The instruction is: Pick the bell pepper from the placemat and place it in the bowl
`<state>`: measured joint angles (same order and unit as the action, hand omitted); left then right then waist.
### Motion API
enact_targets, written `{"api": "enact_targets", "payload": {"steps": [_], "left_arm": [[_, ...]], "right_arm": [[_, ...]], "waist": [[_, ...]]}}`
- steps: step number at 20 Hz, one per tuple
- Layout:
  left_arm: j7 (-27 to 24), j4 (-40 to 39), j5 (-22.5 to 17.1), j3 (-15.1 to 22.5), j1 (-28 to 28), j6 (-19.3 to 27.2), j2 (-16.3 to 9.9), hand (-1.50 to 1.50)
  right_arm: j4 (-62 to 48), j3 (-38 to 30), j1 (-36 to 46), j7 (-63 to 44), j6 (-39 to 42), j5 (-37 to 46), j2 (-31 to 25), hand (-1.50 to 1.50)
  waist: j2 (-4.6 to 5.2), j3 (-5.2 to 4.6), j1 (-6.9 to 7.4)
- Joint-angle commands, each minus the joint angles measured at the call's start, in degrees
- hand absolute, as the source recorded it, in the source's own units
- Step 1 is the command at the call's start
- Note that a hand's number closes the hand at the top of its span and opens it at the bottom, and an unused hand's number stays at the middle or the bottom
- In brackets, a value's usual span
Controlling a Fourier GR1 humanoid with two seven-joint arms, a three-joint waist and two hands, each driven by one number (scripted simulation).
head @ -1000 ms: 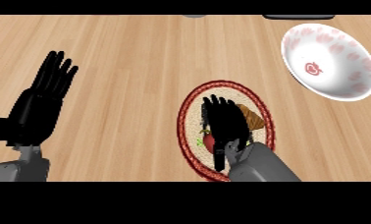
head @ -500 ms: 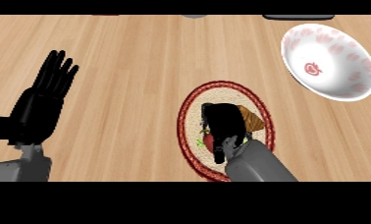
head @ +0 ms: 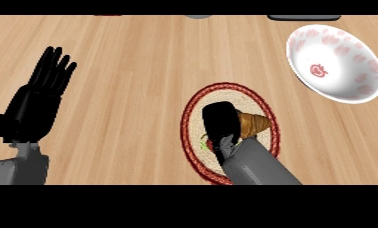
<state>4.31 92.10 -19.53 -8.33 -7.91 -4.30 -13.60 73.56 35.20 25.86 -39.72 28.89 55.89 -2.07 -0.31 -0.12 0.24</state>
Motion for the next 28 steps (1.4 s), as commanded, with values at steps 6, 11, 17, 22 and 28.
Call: {"api": "enact_targets", "payload": {"steps": [6, 11, 17, 22, 28], "left_arm": [[0.5, 1.9, 2.2, 0.6, 1.4, 1.9, 1.3, 0.0], [-1.7, -0.6, 1.5, -1.1, 1.3, 0.5, 0.5, 0.0], [0.1, 1.2, 0.4, -2.0, 2.3, 0.3, -0.3, 0.0], [-0.2, 1.8, 0.6, -1.1, 2.5, -0.6, 0.1, 0.0], [-0.1, 0.0, -0.7, -1.7, -0.2, -2.0, 0.0, 0.0]], "right_arm": [[13.1, -0.6, -6.9, 20.1, -1.0, -3.2, -17.3, 1.5], [21.3, -5.3, -14.5, 41.6, -6.3, -10.0, -32.9, 1.5], [29.1, -22.3, -23.3, 50.0, -14.5, -17.2, -43.0, 1.5], [31.6, -37.0, -23.6, 49.0, -14.4, -24.2, -45.5, 1.5], [26.3, -48.2, -18.9, 46.5, -11.4, -28.6, -46.8, 1.5]], "waist": [[-0.08, 0.26, -1.12], [-0.03, 0.31, -3.14], [-0.17, 0.16, -2.55], [-0.11, 0.12, -1.94], [0.29, 0.11, -0.36]]}}
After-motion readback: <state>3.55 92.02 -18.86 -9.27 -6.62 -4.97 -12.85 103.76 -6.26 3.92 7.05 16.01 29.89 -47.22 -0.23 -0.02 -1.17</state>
